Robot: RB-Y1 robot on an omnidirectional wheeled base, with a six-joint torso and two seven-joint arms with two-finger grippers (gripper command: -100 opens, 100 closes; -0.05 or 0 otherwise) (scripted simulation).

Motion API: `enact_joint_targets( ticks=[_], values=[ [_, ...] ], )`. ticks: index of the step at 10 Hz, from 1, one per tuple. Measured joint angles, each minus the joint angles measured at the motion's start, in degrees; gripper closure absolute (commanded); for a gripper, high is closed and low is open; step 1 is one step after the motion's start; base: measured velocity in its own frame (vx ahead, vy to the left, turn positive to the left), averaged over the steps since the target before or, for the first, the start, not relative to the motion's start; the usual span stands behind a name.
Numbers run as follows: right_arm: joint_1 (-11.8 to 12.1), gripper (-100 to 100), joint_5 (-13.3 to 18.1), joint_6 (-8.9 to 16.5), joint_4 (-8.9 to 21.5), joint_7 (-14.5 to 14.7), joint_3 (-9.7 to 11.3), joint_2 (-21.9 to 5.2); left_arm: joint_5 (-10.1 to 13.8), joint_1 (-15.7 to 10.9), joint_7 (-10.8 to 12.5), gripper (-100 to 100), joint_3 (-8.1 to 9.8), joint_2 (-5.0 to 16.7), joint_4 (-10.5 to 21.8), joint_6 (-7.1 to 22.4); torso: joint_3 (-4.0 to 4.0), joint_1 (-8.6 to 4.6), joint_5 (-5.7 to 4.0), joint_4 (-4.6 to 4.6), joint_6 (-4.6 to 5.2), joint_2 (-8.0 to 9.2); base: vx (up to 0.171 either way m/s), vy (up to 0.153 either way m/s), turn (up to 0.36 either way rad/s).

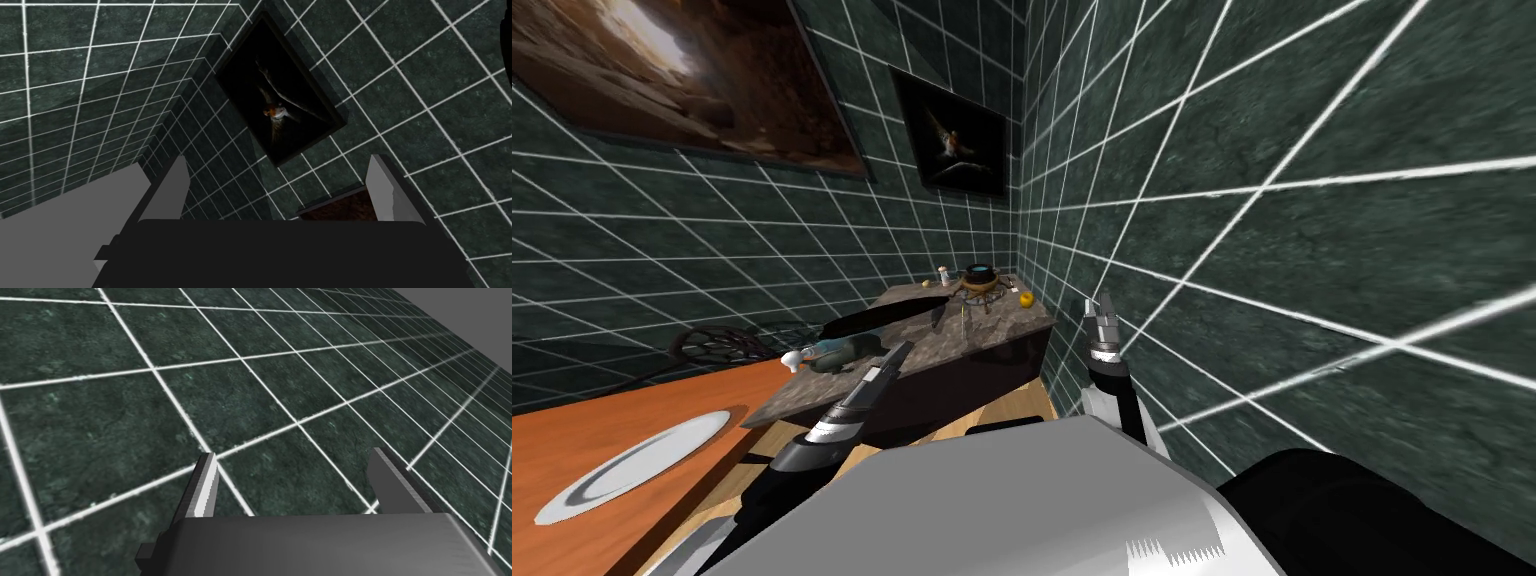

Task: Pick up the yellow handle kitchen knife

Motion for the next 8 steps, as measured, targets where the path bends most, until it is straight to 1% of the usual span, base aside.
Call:
enact_joint_targets(
  ticks=[1, 2, 3, 4, 5, 6, 7, 8],
  values=[
    [0.0, 0, 0.0, 0.0, 0.0, 0.0, 0.0, 0.0, -1.0, 1.4, -1.2, -100, 0.55, 1.6, -0.2, 0.5, -0.01, -0.03, -0.01, -0.01, 0.05, 0.0, -0.025, -0.027, -0.153],
    [0.0, 0, 0.0, 0.0, 0.0, 0.0, 0.0, 0.0, -1.4, 2.2, -2.0, -100, 1.05, 2.9, 0.0, 0.6, -0.02, 0.01, 0.0, -0.01, -0.01, -0.04, -0.03, -0.035, -0.37],
    [0.0, 0, 0.0, 0.0, 0.0, 0.0, 0.0, 0.0, -2.4, 3.7, -3.3, -100, 1.66, 4.5, 0.4, 0.6, -0.02, 0.0, 0.0, -0.01, 0.05, -0.02, -0.027, -0.025, -0.177],
    [0.0, 0, 0.0, 0.0, 0.0, 0.0, 0.0, 0.0, -2.8, 4.4, -4.2, -100, 2.15, 5.8, 0.8, 0.4, -0.02, 0.03, 0.01, -0.01, -0.01, -0.04, -0.025, -0.044, -0.397],
    [0.0, 0, 0.0, 0.0, 0.0, 0.0, 0.0, 0.0, -3.8, 5.6, -5.7, -100, 2.64, 7.2, 1.8, 0.3, -0.03, -0.02, 0.0, -0.01, 0.06, -0.04, -0.018, -0.025, -0.141],
    [0.0, 0, 0.0, 0.0, 0.0, 0.0, 0.0, 0.0, -4.3, 6.3, -6.5, -100, 3.18, 8.7, 2.0, 0.4, -0.04, 0.04, 0.01, -0.01, -0.03, -0.06, -0.015, -0.039, -0.338],
    [0.0, 0, 0.0, 0.0, 0.0, 0.0, 0.0, 0.0, -5.2, 7.7, -7.7, -100, 3.95, 10.4, 2.4, 0.7, -0.05, 0.01, 0.0, -0.02, 0.05, -0.07, -0.016, -0.025, -0.176],
    [0.0, 0, 0.0, 0.0, 0.0, 0.0, 0.0, 0.0, -5.7, 8.7, -8.6, -100, 4.4, 11.8, 2.4, 0.9, -0.04, 0.04, 0.01, -0.02, -0.02, -0.07, -0.017, -0.034, -0.35]
  ],
)
